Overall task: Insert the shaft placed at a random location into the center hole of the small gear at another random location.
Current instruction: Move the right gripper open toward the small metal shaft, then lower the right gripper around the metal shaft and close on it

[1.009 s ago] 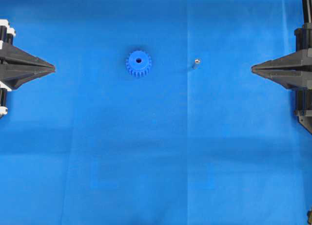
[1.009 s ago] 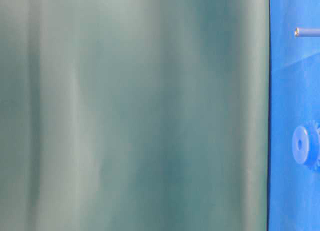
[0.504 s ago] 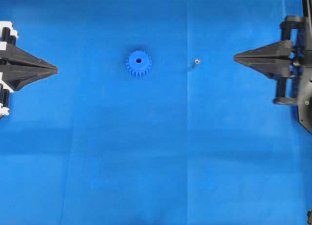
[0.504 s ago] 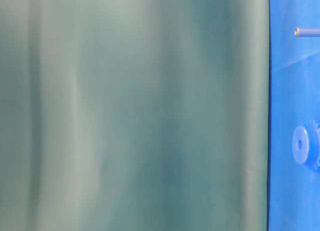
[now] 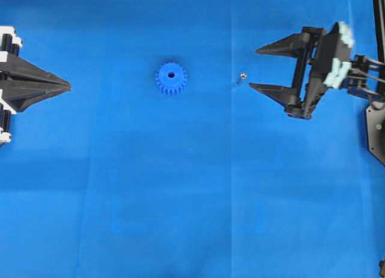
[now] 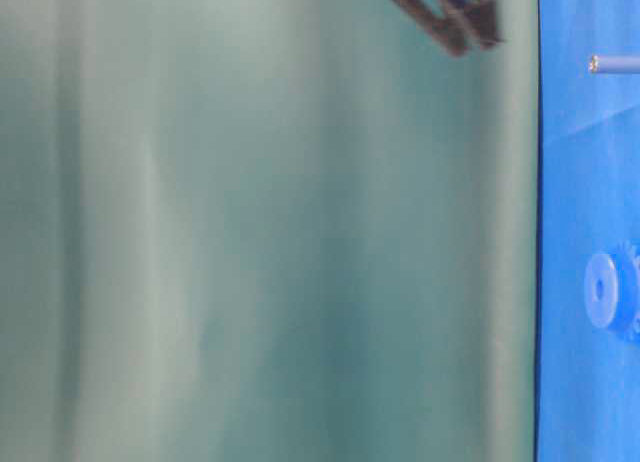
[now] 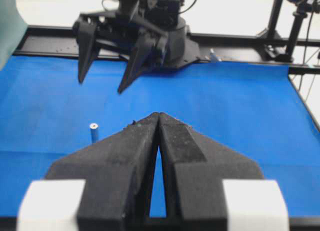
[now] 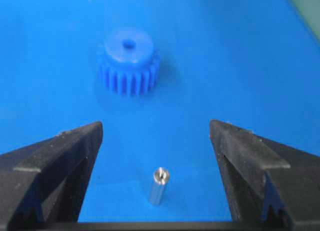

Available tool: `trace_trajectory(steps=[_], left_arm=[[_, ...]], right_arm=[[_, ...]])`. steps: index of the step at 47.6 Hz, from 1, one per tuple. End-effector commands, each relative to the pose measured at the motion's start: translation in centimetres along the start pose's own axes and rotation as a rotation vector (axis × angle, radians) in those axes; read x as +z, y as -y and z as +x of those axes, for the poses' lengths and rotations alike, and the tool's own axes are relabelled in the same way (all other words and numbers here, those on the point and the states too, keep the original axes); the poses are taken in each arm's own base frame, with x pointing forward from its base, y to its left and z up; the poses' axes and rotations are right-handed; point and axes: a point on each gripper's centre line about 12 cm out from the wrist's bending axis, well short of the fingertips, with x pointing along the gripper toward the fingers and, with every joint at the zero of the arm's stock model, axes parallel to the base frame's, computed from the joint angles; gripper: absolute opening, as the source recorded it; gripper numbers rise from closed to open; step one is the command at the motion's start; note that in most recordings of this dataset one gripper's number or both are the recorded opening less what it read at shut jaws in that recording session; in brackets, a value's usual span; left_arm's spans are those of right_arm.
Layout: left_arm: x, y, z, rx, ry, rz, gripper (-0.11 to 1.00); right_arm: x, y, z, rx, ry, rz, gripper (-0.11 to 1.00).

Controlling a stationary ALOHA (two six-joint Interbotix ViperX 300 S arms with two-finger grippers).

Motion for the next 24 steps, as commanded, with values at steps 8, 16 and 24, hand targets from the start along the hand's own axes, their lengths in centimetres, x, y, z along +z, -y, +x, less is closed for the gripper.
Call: trace_trajectory(steps=[8,16,24], left_arm=[[0.8,-0.1,0.2,0.006,0.029,0.002,0.0],[0.7,-0.4,0.3,0.019,0.024,0.001,0.0],[0.7,-0.5,0.3,0.025,0.022,0.002,0.0]], right_arm=[[-2.3,0.7,2.3,-0.047,-0.014,0.03,0.72],[-4.0,1.1,3.2,-0.079,-0.048,0.047,0.72],[-4.8,1.2,3.9,-0.084,-0.077,0.046,0.72]])
